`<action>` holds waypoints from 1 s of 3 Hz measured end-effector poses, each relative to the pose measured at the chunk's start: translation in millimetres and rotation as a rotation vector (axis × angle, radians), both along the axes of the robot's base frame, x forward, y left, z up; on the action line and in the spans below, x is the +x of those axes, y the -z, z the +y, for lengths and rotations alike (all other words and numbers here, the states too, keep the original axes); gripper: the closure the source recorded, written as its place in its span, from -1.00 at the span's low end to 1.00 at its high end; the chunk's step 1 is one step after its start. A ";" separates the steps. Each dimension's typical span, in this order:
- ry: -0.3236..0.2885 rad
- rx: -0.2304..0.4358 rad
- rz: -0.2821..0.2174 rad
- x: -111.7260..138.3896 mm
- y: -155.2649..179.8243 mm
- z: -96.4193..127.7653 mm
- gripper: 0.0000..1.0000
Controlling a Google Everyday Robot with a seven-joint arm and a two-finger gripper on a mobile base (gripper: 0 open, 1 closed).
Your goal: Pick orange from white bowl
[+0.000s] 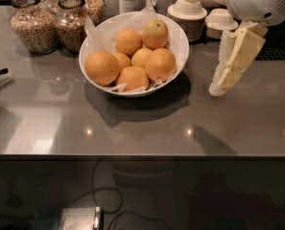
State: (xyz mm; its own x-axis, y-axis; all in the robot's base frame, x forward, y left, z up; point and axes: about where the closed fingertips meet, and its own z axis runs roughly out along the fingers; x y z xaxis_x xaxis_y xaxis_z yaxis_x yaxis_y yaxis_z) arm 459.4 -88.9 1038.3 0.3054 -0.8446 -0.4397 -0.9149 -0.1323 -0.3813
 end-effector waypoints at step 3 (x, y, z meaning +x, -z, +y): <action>-0.058 0.146 0.131 73.6 50.7 5.6 -1.00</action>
Offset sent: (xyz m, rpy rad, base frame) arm 0.0682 -0.0174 -0.0633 0.1404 0.1744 0.0191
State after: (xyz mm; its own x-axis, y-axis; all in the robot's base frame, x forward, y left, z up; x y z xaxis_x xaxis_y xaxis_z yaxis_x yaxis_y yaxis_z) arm 533.0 -83.4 987.7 0.2840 -0.7516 -0.5954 -0.9504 -0.1384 -0.2787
